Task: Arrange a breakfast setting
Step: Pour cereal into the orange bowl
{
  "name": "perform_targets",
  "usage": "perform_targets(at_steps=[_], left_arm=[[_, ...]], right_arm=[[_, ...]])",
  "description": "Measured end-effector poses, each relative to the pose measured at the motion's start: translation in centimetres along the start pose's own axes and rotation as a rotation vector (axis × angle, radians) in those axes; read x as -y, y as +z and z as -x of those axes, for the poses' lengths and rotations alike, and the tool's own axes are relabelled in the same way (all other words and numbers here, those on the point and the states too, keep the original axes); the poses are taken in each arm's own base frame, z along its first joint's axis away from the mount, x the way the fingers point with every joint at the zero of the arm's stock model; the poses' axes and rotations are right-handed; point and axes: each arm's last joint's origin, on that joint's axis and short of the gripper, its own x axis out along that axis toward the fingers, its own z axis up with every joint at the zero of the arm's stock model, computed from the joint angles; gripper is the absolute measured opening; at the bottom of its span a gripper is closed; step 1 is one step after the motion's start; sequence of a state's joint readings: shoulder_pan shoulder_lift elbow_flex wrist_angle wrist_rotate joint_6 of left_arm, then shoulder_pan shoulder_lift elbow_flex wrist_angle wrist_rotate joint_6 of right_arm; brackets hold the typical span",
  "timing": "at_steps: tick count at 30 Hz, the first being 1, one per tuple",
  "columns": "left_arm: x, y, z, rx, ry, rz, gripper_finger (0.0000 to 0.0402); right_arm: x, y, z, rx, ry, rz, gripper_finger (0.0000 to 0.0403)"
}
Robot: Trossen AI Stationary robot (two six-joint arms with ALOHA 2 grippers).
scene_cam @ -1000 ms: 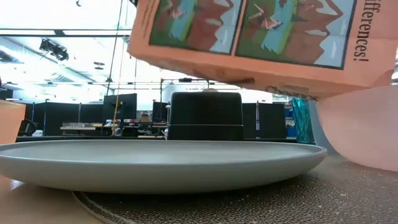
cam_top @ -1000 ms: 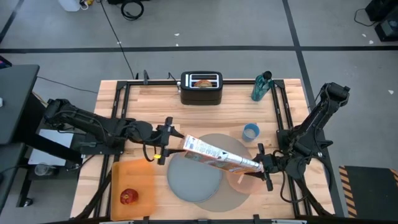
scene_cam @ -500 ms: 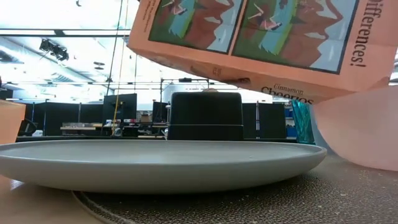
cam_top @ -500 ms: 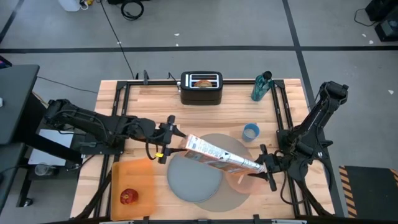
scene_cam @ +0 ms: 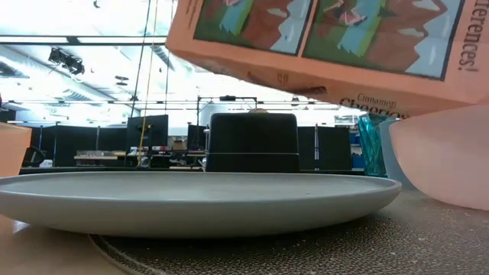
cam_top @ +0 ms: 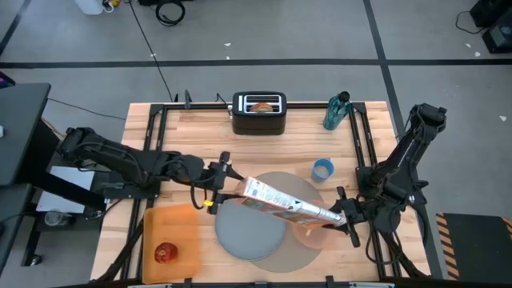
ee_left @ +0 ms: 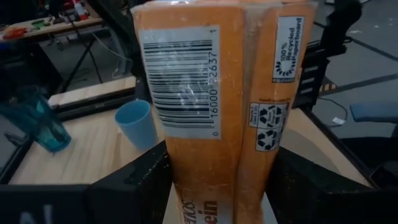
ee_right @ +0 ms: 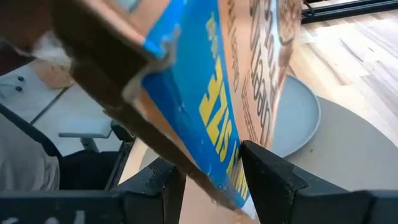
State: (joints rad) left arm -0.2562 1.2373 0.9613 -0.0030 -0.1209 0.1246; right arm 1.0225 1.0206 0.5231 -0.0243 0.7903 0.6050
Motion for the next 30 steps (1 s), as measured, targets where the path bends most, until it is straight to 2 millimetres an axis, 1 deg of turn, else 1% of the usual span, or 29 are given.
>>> perform_targets(at_steps=[3,5,11,17,22,30], left_arm=[[0.0,0.5,0.1,0.006,-0.005,0.0,0.0226],[0.0,0.4,0.1,-0.001,-0.005,0.0,0.0226],[0.3,-0.6,-0.8,-0.063,-0.015,0.006,0.0226],[0.3,-1.0,-1.5,-0.08,-0.015,0.027,0.0226],[0.2,-0.7,-1.5,-0.052,-0.015,0.028,0.0226],[0.2,0.3,-1.4,0.014,-0.014,0.001,0.0226]], right_arm=[[-0.4,0.9,0.4,0.005,0.008,-0.002,0.0162],[-0.3,1.1,0.5,0.004,-0.003,0.005,0.0162],[0.1,0.5,0.5,-0.039,-0.045,-0.018,0.0162],[0.1,0.3,0.5,-0.045,-0.053,-0.024,0.0162],[0.0,0.3,0.6,-0.049,-0.046,-0.011,0.0162],[-0.1,0.4,0.6,-0.054,-0.025,-0.017,0.0162]])
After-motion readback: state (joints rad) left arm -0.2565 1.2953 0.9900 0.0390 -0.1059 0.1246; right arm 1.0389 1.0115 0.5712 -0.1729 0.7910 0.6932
